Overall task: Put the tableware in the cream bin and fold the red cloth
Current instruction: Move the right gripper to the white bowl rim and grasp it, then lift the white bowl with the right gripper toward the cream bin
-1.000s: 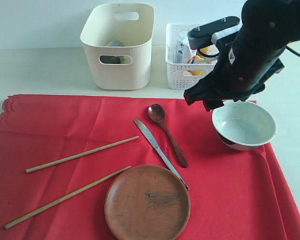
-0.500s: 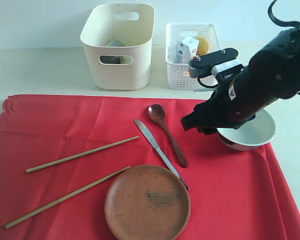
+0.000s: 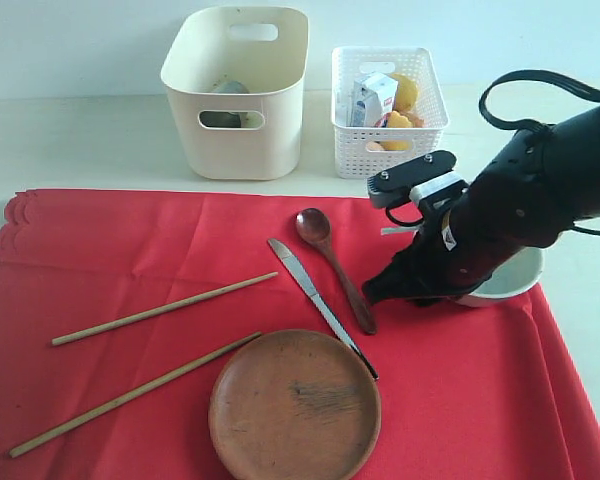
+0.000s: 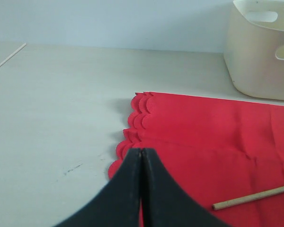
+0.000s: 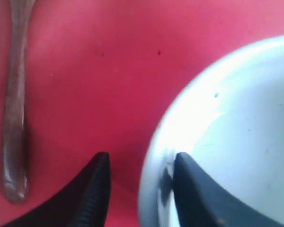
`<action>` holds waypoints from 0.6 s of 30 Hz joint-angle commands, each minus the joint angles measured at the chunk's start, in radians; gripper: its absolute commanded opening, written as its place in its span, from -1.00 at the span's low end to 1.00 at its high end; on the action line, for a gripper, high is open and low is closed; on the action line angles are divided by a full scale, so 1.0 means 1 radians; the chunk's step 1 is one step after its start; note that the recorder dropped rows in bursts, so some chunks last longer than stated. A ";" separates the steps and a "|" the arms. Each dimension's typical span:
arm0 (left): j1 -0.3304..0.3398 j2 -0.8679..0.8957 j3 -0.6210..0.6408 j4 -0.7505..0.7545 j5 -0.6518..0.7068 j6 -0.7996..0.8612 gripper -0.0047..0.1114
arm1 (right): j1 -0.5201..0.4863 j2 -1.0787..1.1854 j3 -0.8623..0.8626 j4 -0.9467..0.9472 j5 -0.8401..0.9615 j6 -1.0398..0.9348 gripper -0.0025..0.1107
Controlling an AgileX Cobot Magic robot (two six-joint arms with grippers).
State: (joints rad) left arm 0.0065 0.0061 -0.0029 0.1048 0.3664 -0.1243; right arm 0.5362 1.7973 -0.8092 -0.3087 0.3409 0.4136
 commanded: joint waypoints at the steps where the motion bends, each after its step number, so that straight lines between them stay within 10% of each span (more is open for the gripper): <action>1: -0.007 -0.006 0.003 -0.001 -0.007 0.000 -0.92 | -0.003 0.004 0.004 -0.010 -0.011 0.006 -0.67; 5: -0.007 -0.006 0.003 -0.001 -0.007 0.000 -0.92 | -0.003 -0.003 0.004 -0.009 0.010 0.017 -0.96; 18: -0.007 -0.006 0.003 -0.001 -0.007 0.000 -0.92 | -0.003 -0.293 -0.020 -0.009 -0.138 0.024 -0.96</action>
State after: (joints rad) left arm 0.0065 0.0061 -0.0029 0.1048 0.3664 -0.1243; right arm 0.5354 1.5731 -0.8078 -0.3134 0.3021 0.4363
